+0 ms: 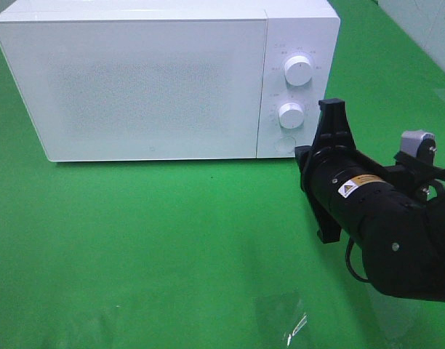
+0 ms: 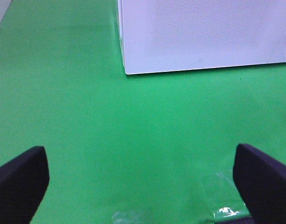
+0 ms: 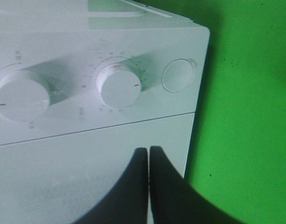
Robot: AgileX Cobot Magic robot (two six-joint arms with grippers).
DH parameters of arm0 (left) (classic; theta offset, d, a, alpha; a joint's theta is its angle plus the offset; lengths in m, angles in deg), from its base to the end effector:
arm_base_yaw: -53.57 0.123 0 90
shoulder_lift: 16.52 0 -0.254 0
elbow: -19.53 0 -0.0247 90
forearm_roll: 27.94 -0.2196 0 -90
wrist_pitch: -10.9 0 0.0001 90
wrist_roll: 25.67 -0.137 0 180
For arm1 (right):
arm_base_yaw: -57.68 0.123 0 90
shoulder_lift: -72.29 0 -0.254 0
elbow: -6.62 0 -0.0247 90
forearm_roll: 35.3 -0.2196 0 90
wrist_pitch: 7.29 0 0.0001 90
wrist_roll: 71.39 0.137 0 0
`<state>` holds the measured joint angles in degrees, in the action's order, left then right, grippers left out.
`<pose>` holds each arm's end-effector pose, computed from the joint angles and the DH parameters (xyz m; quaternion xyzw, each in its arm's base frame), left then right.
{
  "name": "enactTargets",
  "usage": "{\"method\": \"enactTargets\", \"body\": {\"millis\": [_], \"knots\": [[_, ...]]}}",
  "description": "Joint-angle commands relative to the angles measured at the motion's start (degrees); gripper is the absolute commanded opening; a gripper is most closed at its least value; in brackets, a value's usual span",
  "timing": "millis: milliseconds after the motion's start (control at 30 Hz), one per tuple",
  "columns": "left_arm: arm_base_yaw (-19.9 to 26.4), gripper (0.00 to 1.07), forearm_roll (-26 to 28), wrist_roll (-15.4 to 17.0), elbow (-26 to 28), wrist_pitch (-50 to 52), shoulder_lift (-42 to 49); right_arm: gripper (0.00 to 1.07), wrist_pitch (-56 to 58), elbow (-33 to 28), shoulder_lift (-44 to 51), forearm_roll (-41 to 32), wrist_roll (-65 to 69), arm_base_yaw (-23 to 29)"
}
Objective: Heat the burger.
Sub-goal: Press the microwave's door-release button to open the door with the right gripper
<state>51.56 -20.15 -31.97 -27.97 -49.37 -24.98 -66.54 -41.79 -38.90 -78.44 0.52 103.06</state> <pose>0.0386 -0.0175 0.2440 0.0639 0.8447 -0.0481 0.5292 0.2655 0.1545 0.1268 0.5013 0.6156 0.4450 0.4143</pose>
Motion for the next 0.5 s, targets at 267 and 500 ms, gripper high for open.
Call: {"method": "enactTargets", "body": {"millis": [267, 500], "knots": [[0.17, 1.0, 0.11, -0.11, -0.17, 0.74, 0.97, 0.0, 1.26, 4.53, -6.59, 9.51, 5.21, -6.93], [0.17, 1.0, 0.11, -0.11, -0.17, 0.74, 0.97, 0.0, 2.58, 8.71, -10.66, 13.92, 7.16, -11.4]]}}
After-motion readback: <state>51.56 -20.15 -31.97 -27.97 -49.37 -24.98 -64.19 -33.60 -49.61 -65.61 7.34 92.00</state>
